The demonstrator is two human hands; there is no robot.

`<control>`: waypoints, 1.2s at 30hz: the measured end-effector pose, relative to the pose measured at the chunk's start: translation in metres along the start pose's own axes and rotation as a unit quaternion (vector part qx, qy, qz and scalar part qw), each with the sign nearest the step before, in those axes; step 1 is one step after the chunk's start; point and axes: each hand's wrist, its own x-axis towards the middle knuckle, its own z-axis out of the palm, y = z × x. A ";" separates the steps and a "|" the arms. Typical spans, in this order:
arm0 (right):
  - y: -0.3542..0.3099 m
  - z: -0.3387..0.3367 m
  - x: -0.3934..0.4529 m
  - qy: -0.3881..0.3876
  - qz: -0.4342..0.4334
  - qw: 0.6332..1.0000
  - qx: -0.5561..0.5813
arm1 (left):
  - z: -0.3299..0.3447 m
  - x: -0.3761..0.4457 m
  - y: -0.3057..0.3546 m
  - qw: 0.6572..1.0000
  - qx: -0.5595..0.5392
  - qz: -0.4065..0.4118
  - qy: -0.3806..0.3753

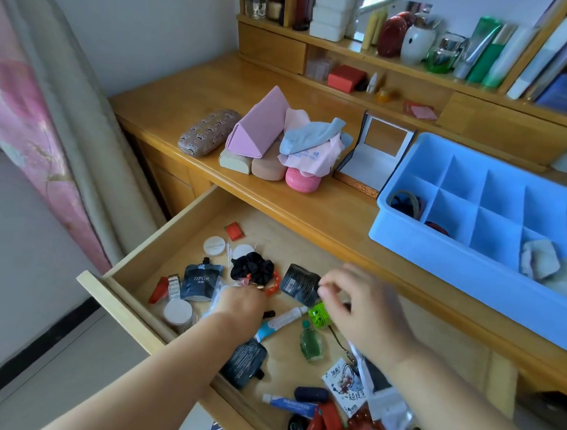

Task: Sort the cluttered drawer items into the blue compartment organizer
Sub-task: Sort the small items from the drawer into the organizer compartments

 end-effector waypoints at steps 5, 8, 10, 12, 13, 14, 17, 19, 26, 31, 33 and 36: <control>-0.006 0.038 -0.017 -0.124 0.127 0.980 0.085 | -0.008 -0.017 0.000 0.987 -0.112 0.078 0.089; -0.010 0.039 -0.017 -0.134 0.161 0.966 0.150 | -0.026 -0.039 0.018 0.903 -0.331 0.173 0.211; -0.012 0.031 -0.013 -0.128 0.180 0.959 0.176 | -0.036 -0.051 0.033 0.857 -0.423 0.185 0.227; -0.011 0.017 -0.007 -0.135 0.192 0.958 0.163 | -0.039 -0.056 0.042 0.812 -0.519 0.167 0.207; -0.010 0.008 -0.004 -0.154 0.195 0.958 0.143 | -0.040 -0.055 0.043 0.787 -0.565 0.158 0.191; -0.008 -0.001 -0.001 -0.176 0.197 0.957 0.123 | -0.041 -0.053 0.042 0.766 -0.600 0.147 0.176; -0.004 -0.032 0.009 -0.205 0.182 0.956 0.104 | -0.040 -0.041 0.031 0.713 -0.678 0.103 0.145; -0.002 -0.056 0.017 -0.134 0.177 0.966 0.131 | -0.036 -0.027 0.018 0.714 -0.677 0.047 0.175; 0.048 -0.113 0.056 0.286 0.158 0.944 -0.054 | -0.015 0.029 -0.034 0.956 -0.258 -0.031 0.139; 0.066 -0.089 0.089 0.080 0.270 0.953 -0.112 | -0.016 0.042 -0.036 0.965 -0.216 -0.059 0.137; 0.070 -0.089 0.093 0.024 0.289 0.951 -0.107 | -0.016 0.039 -0.040 0.938 -0.281 -0.073 0.189; 0.065 -0.089 0.081 0.153 0.212 0.960 -0.105 | -0.026 0.023 -0.041 0.844 -0.436 -0.119 0.289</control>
